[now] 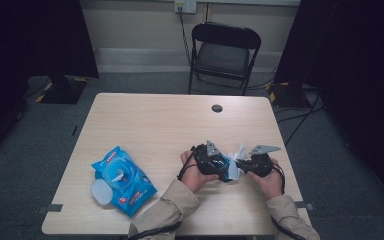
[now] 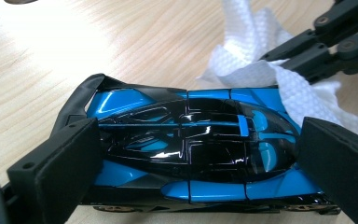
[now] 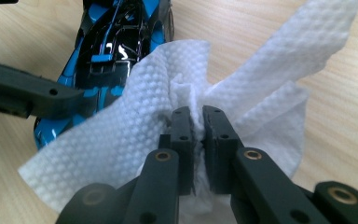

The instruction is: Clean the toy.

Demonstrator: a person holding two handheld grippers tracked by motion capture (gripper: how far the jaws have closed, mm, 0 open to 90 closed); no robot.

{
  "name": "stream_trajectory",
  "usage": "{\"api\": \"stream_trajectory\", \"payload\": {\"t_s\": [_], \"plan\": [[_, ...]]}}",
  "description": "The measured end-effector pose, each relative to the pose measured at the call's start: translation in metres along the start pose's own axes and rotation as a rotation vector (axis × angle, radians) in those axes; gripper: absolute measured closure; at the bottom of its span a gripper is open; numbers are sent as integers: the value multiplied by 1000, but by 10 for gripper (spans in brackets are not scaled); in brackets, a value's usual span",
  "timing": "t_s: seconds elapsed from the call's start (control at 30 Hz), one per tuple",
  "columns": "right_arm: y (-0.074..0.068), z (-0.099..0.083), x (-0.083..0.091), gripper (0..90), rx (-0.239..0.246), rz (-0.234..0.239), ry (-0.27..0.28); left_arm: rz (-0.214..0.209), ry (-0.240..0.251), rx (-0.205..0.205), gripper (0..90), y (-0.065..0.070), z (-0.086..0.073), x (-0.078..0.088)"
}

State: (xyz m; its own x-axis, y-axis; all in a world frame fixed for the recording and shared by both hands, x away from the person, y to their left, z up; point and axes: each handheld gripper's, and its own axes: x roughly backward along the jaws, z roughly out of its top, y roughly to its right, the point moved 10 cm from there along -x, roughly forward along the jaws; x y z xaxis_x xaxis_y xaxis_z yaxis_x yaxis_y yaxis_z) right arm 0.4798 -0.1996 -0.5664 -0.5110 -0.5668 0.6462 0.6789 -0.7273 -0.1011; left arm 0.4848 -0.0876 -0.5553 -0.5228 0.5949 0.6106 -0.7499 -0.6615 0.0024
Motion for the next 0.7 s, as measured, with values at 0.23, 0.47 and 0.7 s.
{"api": "stream_trajectory", "payload": {"t_s": [0.23, 0.47, 0.7], "plan": [[-4, -9, 11, 811, 30, -5, -39, 4, -13, -2, 0, 0, 0, 0], [-5, -13, 25, 819, 10, -9, -30, 1, -20, 0, 1, 0, 0, 0], [-14, 3, 45, 823, 5, 2, 47, -46, -3, -45, 155, 2, 7, 6]]}}
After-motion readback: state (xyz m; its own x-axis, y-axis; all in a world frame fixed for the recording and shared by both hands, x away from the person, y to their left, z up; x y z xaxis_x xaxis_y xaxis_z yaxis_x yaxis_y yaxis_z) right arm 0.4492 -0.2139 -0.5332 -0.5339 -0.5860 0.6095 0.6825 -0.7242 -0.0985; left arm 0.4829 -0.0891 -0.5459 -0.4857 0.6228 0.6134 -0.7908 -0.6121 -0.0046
